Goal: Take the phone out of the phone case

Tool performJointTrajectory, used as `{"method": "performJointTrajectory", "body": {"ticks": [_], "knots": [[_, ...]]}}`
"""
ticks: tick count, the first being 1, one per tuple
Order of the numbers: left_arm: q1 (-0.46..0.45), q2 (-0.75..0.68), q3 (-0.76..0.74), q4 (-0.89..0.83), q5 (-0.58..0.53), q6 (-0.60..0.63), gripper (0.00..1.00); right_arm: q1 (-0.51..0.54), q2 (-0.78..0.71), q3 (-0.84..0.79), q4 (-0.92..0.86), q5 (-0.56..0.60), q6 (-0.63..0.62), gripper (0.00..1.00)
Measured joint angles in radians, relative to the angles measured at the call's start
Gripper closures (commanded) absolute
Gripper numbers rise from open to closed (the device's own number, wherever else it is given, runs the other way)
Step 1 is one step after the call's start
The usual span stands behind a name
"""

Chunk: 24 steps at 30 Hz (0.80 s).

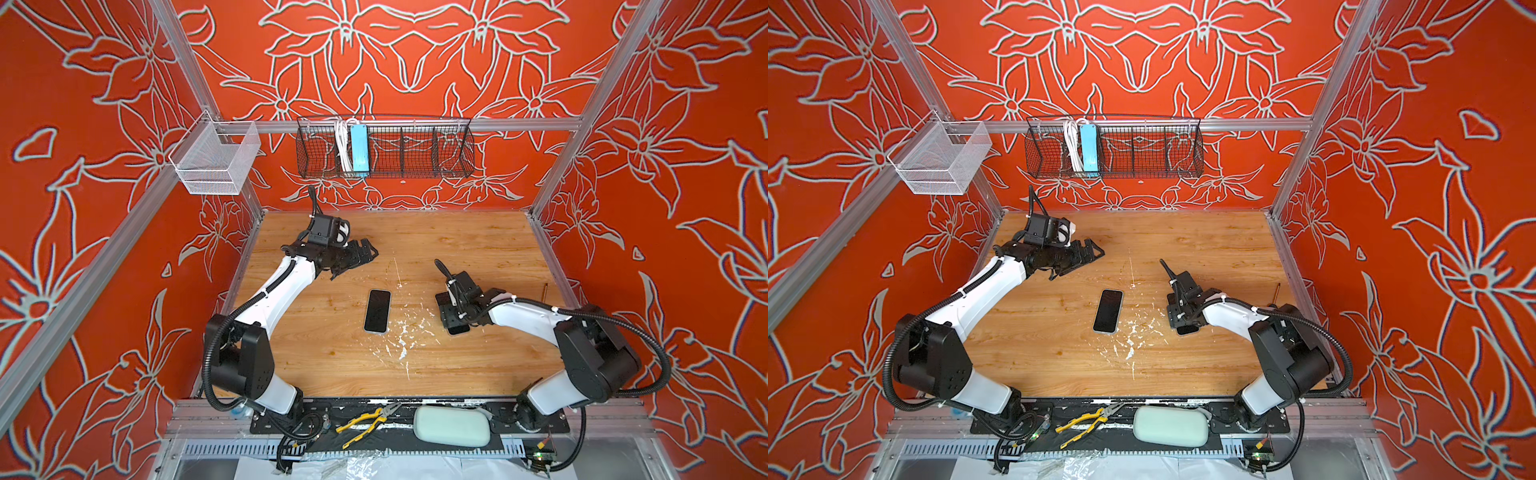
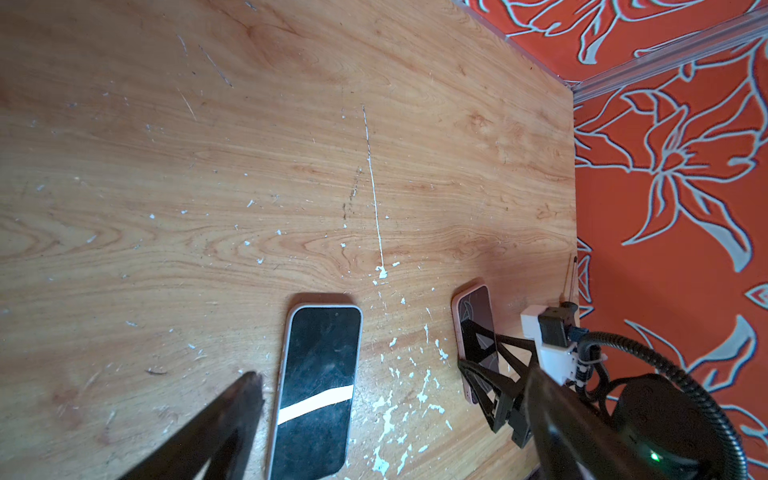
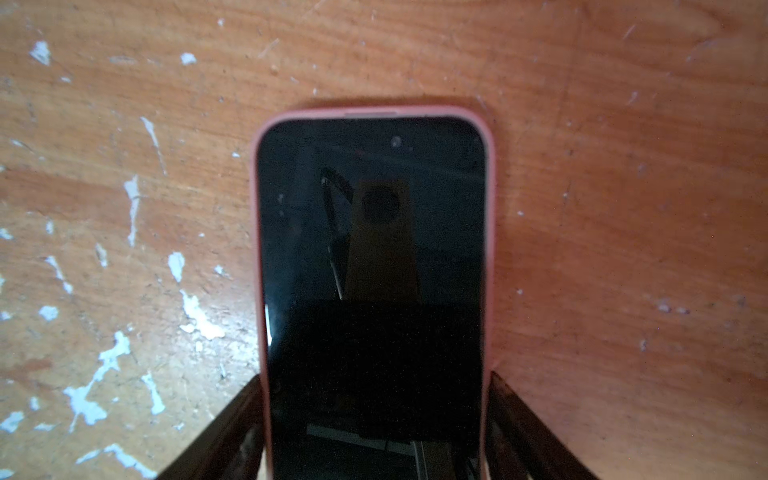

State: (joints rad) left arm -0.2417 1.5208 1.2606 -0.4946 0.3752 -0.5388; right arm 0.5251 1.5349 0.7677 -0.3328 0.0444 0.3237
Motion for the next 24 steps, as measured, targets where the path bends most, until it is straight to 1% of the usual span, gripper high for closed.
{"method": "performJointTrajectory", "body": {"ticks": [5,9,11,15,19,24], "knots": [[-0.027,-0.062,-0.113,0.061,0.011,-0.089,0.03,0.0,-0.009,0.005,-0.019,-0.023,-0.009,0.46],[-0.04,-0.085,-0.21,0.156,0.06,-0.172,0.03,0.0,-0.042,0.007,-0.054,-0.035,-0.021,0.46],[-0.057,-0.079,-0.232,0.196,0.087,-0.195,0.03,0.0,-0.06,0.014,-0.071,-0.042,-0.029,0.47],[-0.11,-0.061,-0.243,0.266,0.126,-0.217,0.01,0.0,-0.09,0.04,-0.098,-0.055,-0.036,0.5],[-0.176,-0.009,-0.238,0.321,0.158,-0.243,0.0,0.0,-0.104,0.076,-0.117,-0.072,-0.048,0.5],[-0.232,0.076,-0.235,0.354,0.189,-0.265,0.05,0.0,-0.105,0.092,-0.129,-0.103,-0.058,0.5]]}}
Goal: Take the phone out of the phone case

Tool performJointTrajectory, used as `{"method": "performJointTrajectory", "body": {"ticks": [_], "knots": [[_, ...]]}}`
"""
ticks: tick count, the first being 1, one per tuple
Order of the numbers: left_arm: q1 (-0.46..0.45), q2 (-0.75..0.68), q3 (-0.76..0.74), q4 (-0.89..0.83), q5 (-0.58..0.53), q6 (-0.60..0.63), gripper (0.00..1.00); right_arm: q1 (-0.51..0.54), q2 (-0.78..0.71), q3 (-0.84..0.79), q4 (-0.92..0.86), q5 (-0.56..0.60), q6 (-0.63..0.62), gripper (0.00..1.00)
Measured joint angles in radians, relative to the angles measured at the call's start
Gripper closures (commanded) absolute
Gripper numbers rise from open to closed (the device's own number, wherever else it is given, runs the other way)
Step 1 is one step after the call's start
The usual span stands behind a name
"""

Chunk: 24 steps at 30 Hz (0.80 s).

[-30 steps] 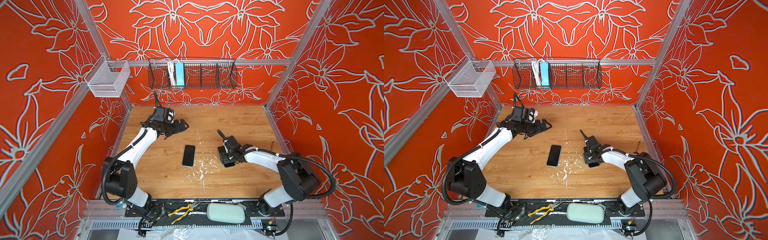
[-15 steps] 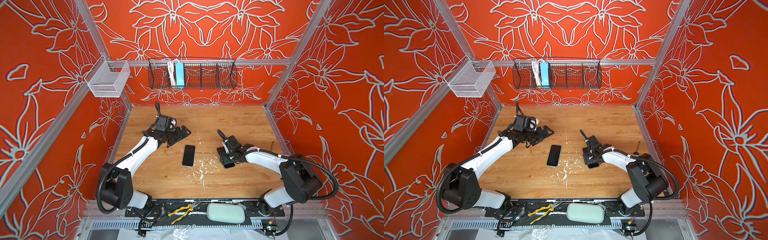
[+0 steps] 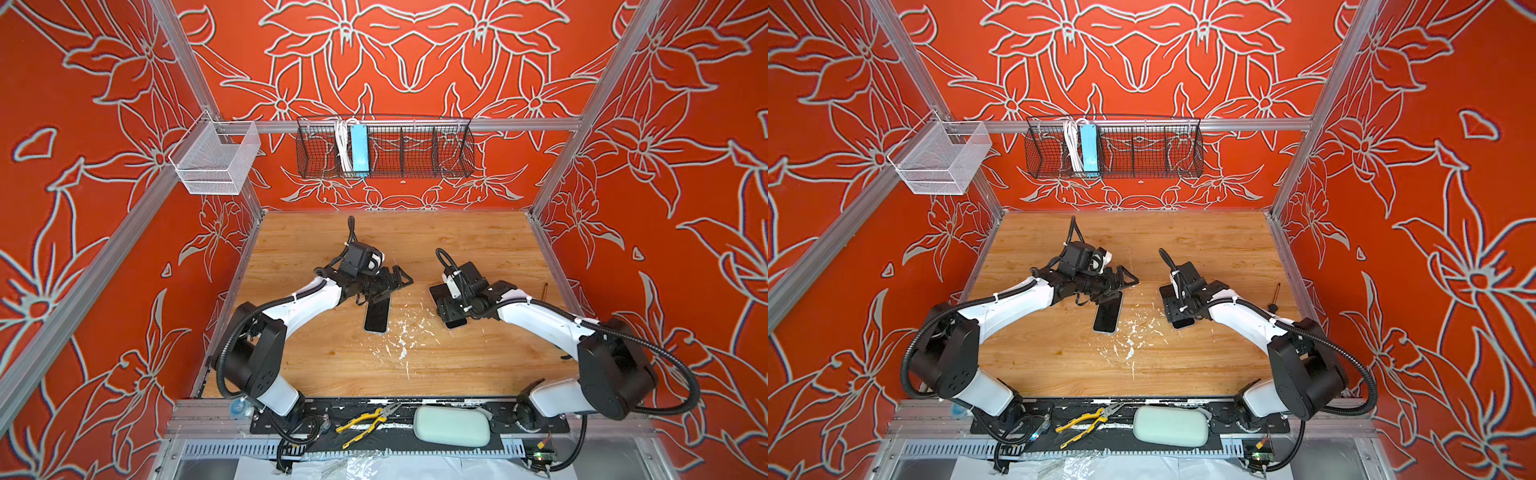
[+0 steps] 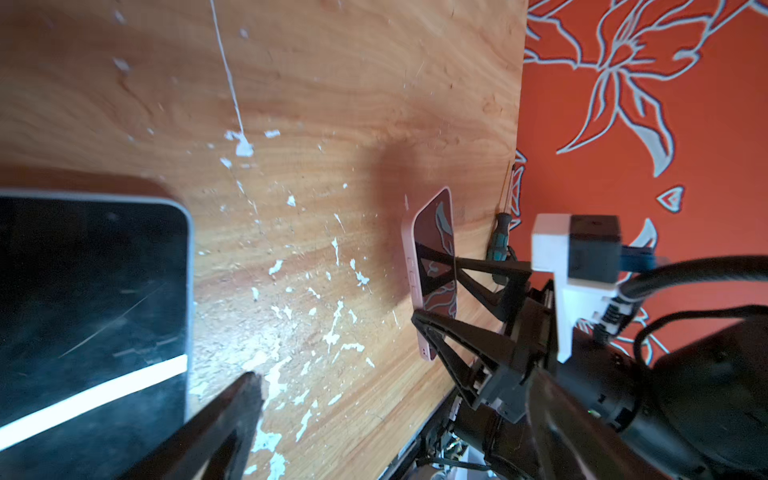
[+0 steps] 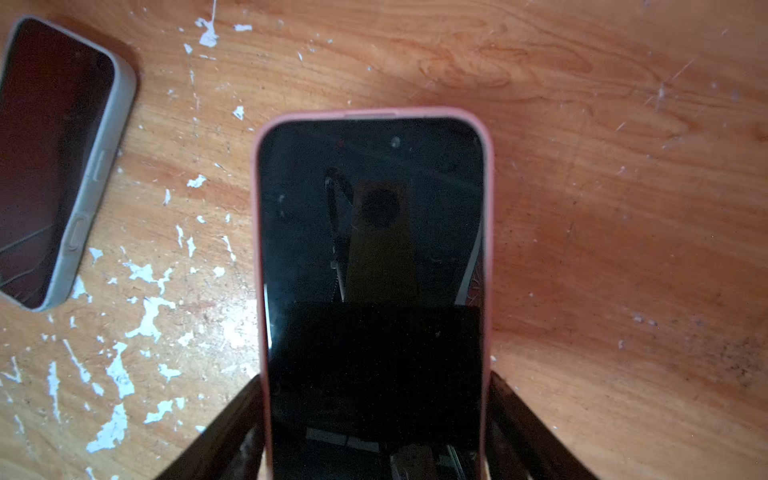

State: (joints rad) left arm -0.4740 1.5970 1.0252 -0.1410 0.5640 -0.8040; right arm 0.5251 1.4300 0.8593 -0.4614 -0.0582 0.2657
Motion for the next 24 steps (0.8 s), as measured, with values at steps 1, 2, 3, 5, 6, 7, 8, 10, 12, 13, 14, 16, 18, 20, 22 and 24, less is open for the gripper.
{"method": "performJointTrajectory", "body": {"ticks": [1,2,3,5,6,7,8,10,12,13,14,16,18,20,22,24], "knots": [[-0.011,0.015,0.0,0.005,0.001,-0.002,0.05,0.0,0.0,0.001,-0.007,-0.01,0.0,0.49],[-0.019,0.027,0.002,0.009,0.003,-0.004,0.08,0.0,0.0,0.006,-0.018,-0.017,-0.001,0.5],[-0.029,0.039,0.006,0.012,0.005,-0.005,0.11,0.0,0.0,0.011,-0.026,-0.027,-0.001,0.5],[-0.049,0.066,0.022,0.024,0.011,-0.004,0.13,0.0,0.0,0.031,-0.042,-0.051,-0.001,0.5],[-0.057,0.077,0.029,0.032,0.013,-0.005,0.14,0.0,-0.002,0.041,-0.047,-0.064,-0.001,0.5],[-0.064,0.089,0.036,0.047,0.017,-0.008,0.16,0.0,-0.005,0.052,-0.052,-0.079,-0.002,0.5],[-0.07,0.1,0.039,0.064,0.021,-0.013,0.18,0.0,-0.01,0.064,-0.057,-0.097,-0.001,0.5],[-0.079,0.118,0.039,0.109,0.033,-0.031,0.22,0.0,-0.022,0.083,-0.062,-0.129,-0.001,0.5],[-0.085,0.134,0.032,0.159,0.042,-0.054,0.26,0.0,-0.032,0.098,-0.069,-0.156,0.0,0.5],[-0.087,0.138,0.026,0.184,0.044,-0.065,0.27,0.0,-0.038,0.104,-0.072,-0.17,0.0,0.5],[-0.089,0.14,0.019,0.205,0.046,-0.077,0.28,0.0,-0.041,0.109,-0.076,-0.181,0.001,0.5],[-0.089,0.141,0.015,0.23,0.047,-0.092,0.28,0.0,-0.047,0.113,-0.08,-0.198,0.002,0.5],[-0.089,0.141,0.015,0.252,0.046,-0.102,0.33,0.0,-0.051,0.114,-0.085,-0.215,0.003,0.5],[-0.089,0.141,0.015,0.274,0.046,-0.111,0.38,0.0,-0.053,0.114,-0.091,-0.228,0.005,0.5],[-0.09,0.142,0.016,0.289,0.046,-0.119,0.44,0.0,-0.056,0.114,-0.097,-0.237,0.005,0.5],[-0.092,0.143,0.016,0.296,0.045,-0.124,0.47,0.0,-0.06,0.114,-0.102,-0.24,0.005,0.5]]}}
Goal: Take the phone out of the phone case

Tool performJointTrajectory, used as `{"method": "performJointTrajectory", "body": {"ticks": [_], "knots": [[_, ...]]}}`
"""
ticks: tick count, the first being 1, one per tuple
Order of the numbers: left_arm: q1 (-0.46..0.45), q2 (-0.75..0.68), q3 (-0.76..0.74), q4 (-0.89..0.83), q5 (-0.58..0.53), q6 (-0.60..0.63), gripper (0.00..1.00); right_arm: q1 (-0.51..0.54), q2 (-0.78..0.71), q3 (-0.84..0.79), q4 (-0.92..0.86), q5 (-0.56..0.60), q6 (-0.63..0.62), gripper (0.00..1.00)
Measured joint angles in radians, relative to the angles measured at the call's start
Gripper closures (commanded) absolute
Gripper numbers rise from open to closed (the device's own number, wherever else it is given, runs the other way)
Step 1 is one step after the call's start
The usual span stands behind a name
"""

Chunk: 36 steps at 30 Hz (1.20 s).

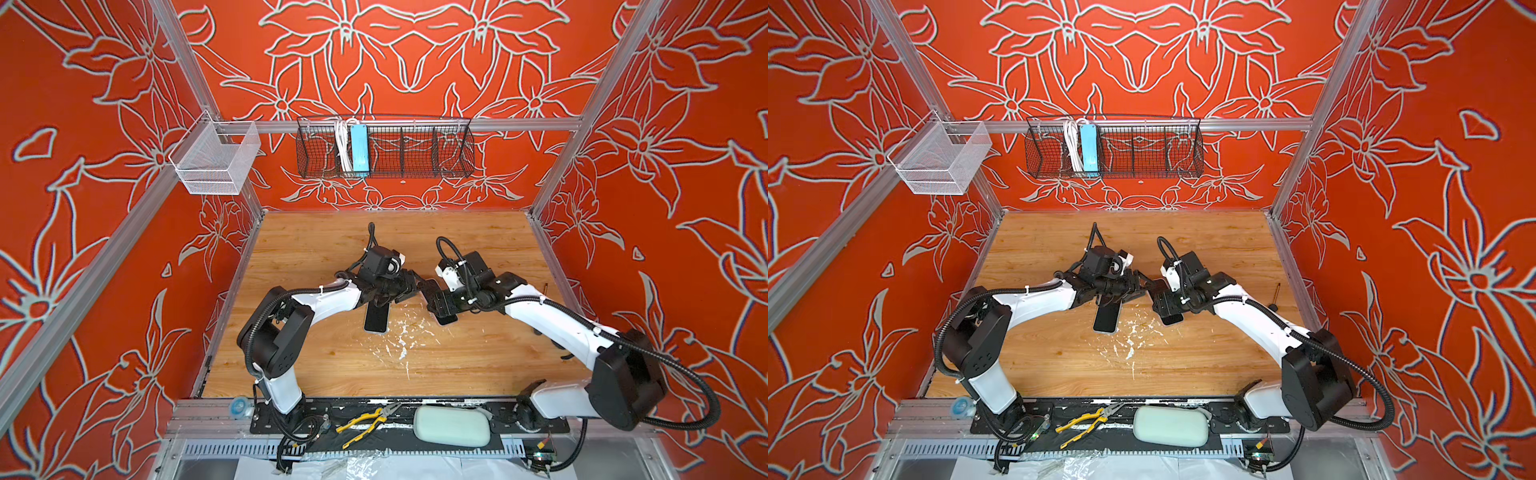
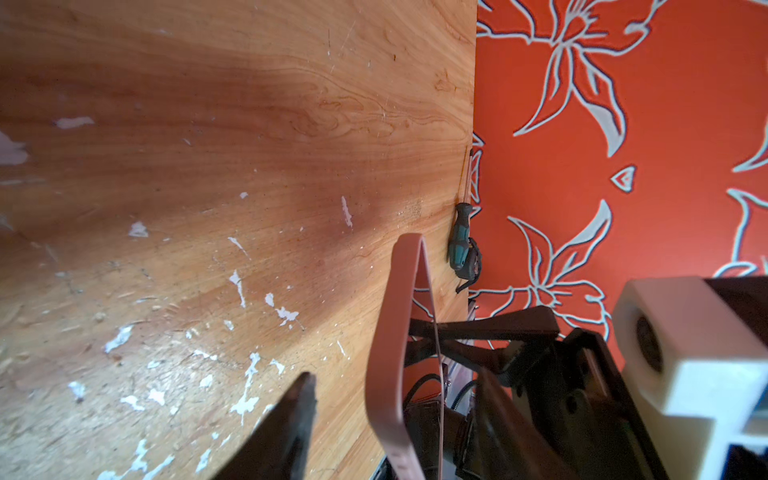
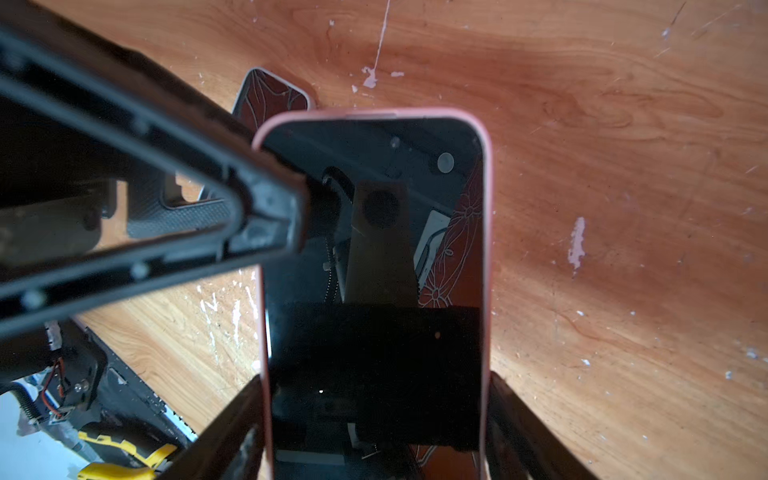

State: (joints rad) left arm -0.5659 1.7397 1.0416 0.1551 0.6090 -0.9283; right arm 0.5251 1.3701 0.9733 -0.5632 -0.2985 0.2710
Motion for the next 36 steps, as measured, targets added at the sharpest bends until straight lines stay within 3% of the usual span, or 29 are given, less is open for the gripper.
{"method": "performJointTrajectory", "body": {"ticks": [2,10,15,22,23,36], "knots": [[-0.003,0.0,0.0,0.008,0.0,-0.003,0.55,0.0,-0.001,0.0,-0.002,-0.003,0.002,0.5],[-0.019,0.001,0.0,0.027,-0.002,-0.008,0.59,0.0,-0.002,0.0,-0.002,-0.016,0.005,0.5],[-0.031,0.012,0.0,0.034,-0.003,-0.009,0.7,0.0,-0.002,0.0,-0.001,-0.025,0.011,0.5],[-0.032,0.022,0.002,0.075,0.007,-0.019,1.0,-0.002,-0.003,0.0,-0.003,-0.029,0.026,0.49],[-0.032,0.022,0.002,0.082,0.009,-0.018,1.0,-0.003,-0.004,0.0,-0.003,-0.031,0.028,0.49],[0.008,-0.015,-0.057,0.203,0.027,-0.117,1.0,-0.006,-0.064,-0.012,0.063,-0.039,0.071,0.13]]}}
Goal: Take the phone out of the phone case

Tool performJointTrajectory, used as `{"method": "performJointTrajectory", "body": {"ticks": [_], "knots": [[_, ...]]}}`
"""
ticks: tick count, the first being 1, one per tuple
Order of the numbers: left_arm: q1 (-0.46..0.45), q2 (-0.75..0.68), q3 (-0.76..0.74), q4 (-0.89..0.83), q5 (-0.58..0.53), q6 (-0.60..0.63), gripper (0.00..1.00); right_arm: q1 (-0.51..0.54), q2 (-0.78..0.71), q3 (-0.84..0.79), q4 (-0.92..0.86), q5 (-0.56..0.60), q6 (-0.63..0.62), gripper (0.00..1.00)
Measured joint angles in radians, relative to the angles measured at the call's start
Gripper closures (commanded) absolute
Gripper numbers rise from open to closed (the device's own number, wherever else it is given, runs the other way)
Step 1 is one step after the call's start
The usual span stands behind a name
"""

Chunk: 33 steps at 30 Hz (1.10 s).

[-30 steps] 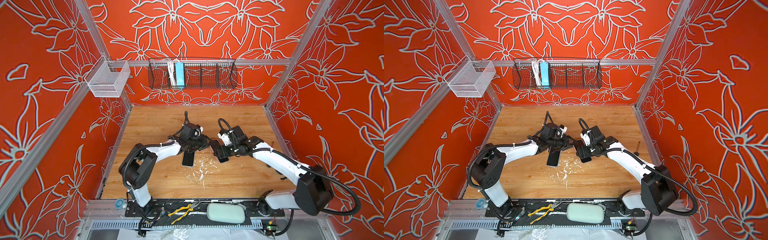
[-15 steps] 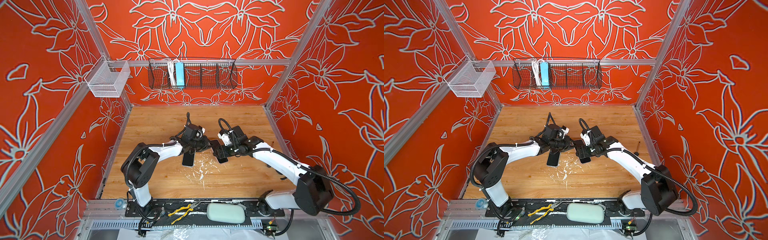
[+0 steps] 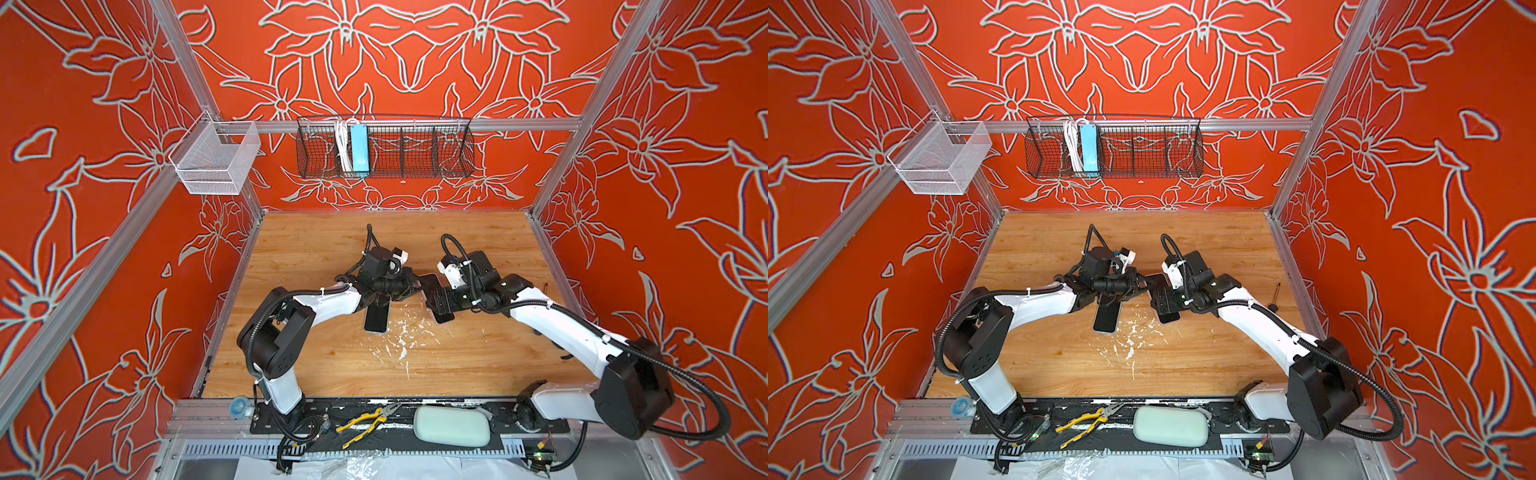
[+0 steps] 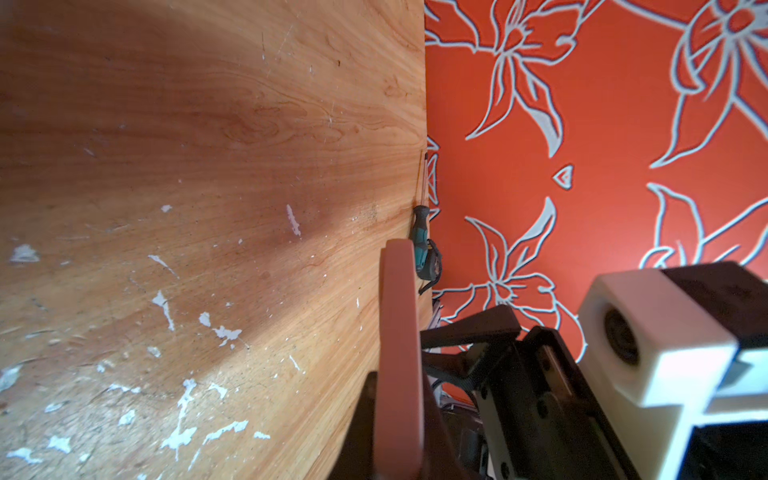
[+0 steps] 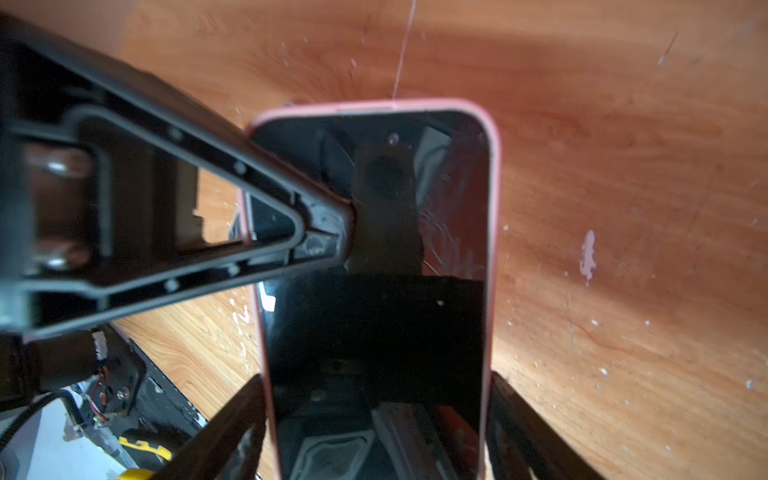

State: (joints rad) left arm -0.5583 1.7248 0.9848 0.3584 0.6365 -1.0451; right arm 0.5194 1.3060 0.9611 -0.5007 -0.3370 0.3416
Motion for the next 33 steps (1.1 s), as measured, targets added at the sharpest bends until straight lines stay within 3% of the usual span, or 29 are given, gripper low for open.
{"method": "performJointTrajectory", "body": {"ticks": [5,11,23,33], "knots": [[0.061,-0.048,-0.008,0.002,-0.033,-0.02,1.0,-0.014,-0.071,-0.001,0.056,-0.061,0.045,0.03],[0.121,-0.207,-0.041,-0.01,-0.113,-0.015,1.0,-0.078,-0.157,-0.058,0.163,-0.185,0.136,0.02],[0.126,-0.587,-0.226,-0.047,-0.476,0.022,1.0,-0.101,-0.206,-0.193,0.487,-0.395,0.365,0.09],[0.126,-0.664,-0.334,0.085,-0.575,-0.079,1.0,-0.097,-0.179,-0.317,0.841,-0.459,0.607,0.13]]}}
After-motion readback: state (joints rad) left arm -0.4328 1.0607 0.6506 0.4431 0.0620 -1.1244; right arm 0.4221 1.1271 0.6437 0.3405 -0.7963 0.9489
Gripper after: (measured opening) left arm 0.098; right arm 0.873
